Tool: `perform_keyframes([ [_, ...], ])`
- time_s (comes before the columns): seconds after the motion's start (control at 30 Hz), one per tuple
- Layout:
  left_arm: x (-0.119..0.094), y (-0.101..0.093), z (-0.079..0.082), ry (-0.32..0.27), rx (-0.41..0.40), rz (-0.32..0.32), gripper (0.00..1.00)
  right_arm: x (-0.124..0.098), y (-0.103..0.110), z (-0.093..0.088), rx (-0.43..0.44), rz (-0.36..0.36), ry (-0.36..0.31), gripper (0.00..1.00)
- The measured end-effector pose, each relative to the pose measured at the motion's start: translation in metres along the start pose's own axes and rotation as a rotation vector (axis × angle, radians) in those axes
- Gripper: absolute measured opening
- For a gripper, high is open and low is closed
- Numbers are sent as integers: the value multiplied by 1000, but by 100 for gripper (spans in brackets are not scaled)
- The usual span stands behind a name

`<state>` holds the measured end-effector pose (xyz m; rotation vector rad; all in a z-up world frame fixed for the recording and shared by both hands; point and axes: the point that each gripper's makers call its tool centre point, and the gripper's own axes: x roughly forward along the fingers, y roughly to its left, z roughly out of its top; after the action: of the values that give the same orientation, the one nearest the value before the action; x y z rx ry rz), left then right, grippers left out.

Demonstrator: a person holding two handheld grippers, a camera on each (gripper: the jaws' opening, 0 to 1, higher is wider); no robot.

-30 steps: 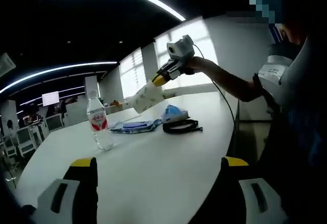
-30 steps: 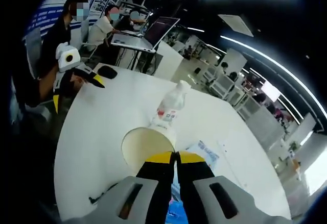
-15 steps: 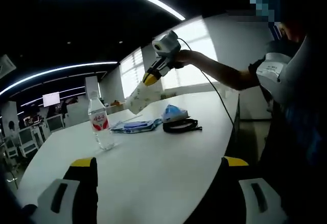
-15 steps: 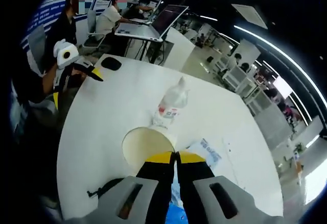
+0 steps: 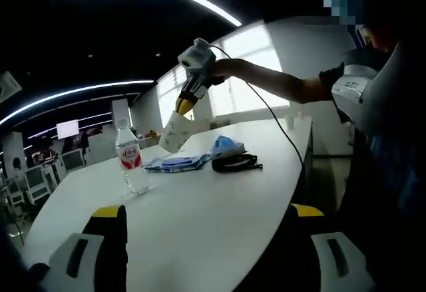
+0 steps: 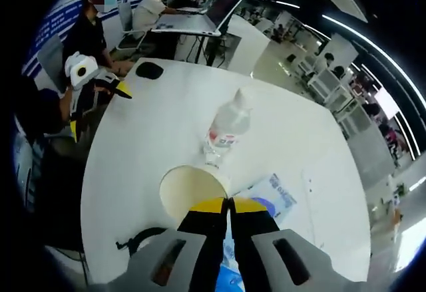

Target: Arrange the tabletop items into an orderly group along one side of the table until the central work area is clear of visible clutter.

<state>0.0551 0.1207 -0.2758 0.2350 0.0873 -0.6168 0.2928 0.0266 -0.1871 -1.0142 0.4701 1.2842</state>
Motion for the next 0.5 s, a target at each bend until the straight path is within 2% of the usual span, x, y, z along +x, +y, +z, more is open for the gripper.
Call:
perform_keyframes([
  [0.37,-5,-1,-2,-1,2,16,100,23,1,-6,62,113,132,0],
  [0.5,-6,-2,-3,-3,1,17,100,35,-4,-13,61,111,198,0],
])
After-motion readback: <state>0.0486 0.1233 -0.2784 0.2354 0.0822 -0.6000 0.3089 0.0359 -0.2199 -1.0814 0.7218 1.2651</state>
